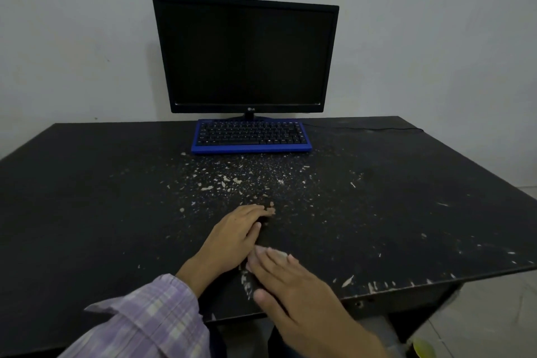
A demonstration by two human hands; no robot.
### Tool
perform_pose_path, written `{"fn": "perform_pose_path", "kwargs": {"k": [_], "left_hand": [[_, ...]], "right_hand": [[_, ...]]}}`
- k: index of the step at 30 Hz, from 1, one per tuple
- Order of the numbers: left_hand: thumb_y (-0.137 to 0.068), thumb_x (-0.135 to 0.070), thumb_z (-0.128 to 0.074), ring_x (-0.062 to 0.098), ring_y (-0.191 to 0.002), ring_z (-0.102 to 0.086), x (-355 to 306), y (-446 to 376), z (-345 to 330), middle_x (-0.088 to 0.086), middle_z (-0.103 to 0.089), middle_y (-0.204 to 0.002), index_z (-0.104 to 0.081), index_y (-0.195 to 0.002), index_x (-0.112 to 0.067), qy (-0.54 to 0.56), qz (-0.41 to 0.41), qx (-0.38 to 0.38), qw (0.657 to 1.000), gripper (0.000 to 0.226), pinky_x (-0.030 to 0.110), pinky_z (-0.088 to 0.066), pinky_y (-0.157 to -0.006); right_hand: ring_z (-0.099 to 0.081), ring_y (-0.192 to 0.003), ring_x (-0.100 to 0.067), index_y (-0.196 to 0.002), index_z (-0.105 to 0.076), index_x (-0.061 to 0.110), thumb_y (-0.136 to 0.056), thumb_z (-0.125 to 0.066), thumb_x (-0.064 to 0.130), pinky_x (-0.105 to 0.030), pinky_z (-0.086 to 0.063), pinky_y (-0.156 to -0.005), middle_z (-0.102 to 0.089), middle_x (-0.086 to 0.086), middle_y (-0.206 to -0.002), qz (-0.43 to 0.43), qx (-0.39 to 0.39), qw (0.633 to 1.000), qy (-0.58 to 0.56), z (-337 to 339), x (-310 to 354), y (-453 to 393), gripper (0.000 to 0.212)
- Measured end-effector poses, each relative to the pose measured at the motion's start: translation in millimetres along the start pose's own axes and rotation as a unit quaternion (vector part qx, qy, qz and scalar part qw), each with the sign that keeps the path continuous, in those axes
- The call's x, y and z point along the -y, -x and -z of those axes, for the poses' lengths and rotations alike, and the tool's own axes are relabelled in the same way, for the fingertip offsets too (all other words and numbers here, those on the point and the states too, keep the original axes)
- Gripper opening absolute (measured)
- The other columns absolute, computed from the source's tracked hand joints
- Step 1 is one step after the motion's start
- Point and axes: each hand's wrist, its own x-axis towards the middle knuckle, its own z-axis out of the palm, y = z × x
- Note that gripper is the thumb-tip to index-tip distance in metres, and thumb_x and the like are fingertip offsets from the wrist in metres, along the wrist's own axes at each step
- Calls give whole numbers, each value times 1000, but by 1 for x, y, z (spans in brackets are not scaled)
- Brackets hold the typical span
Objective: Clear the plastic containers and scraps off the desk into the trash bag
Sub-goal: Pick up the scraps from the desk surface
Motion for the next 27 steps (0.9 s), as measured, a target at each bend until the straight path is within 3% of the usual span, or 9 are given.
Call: {"fn": "perform_pose_path", "kwargs": {"k": [4, 11, 14, 15, 17, 19, 23, 25, 27], "left_hand": [[-98, -19, -40, 6, -134, -35, -1, 2, -1, -4, -45, -142, -47, -136, -21, -23, 2, -1, 1000, 39, 14, -20, -108], [-98, -16, -38, 10, -134, -37, -4, 2, -4, -1, -45, -143, -45, -138, -18, -36, 2, -4, 999, 41, 17, -21, -110], [-98, -17, -40, 7, -133, -37, -1, 2, -3, -3, -46, -142, -47, -136, -20, -24, 3, -6, 1000, 39, 12, -20, -107], [-98, -18, -41, 7, -132, -37, 0, 2, -2, -4, -46, -141, -48, -135, -20, -21, 5, -6, 1000, 38, 12, -20, -106], [-97, -18, -42, 6, -131, -39, 0, 1, -1, -5, -48, -139, -51, -132, -21, -10, 8, -6, 1000, 36, 13, -23, -106], [-97, -18, -43, 7, -129, -41, -1, 0, 1, -5, -50, -137, -54, -129, -21, -4, 12, -9, 1000, 34, 15, -26, -106], [-96, -16, -46, 8, -124, -44, -5, -1, 1, -4, -54, -132, -57, -125, -18, -8, 11, -18, 1000, 32, 12, -27, -99], [-95, -16, -46, 7, -122, -44, -9, -3, 2, -5, -55, -129, -59, -123, -17, -3, 10, -15, 1000, 30, 12, -30, -99], [-95, -16, -47, 8, -120, -45, -10, -5, 5, -4, -57, -126, -62, -118, -16, -5, 5, -15, 1000, 28, 17, -34, -101]], "right_hand": [[14, -136, 17, -148, -6, 44, -75, 14, 72, -16, 5, -117, 8, 31, -152, -22, -4, 1000, 9, 8, -13, 16, 80], [9, -144, -2, -152, -9, 26, -75, 15, 70, -24, 9, -116, 1, 13, -159, -65, -57, 996, 4, -2, 8, -7, 92], [-26, -140, -2, -143, -41, 30, -96, -2, 60, -31, -31, -113, -35, 13, -150, -34, -44, 998, 39, -7, 13, 3, 68], [-31, -137, -1, -140, -45, 31, -98, -5, 57, -32, -36, -109, -40, 14, -147, -28, -51, 996, 63, -7, 11, 8, 64], [-14, -141, 3, -147, -29, 33, -91, 4, 64, -37, -17, -117, -22, 17, -154, 7, -62, 997, 42, -7, 2, 15, 72], [5, -141, 8, -150, -11, 36, -78, 12, 70, -23, 4, -117, 0, 23, -155, -21, -49, 999, 10, 0, -2, 18, 83], [10, -144, 0, -152, -6, 29, -75, 11, 69, -21, 16, -111, 5, 15, -158, -54, -55, 997, 23, 2, 17, 2, 88], [-11, -144, -2, -149, -27, 30, -89, 3, 64, -26, -3, -117, -19, 13, -156, -39, -58, 996, 60, -7, 24, -2, 75], [-39, -132, 1, -135, -51, 34, -99, -8, 55, -23, -37, -106, -48, 16, -141, -36, -32, 996, 70, -13, 25, 1, 60]]}}
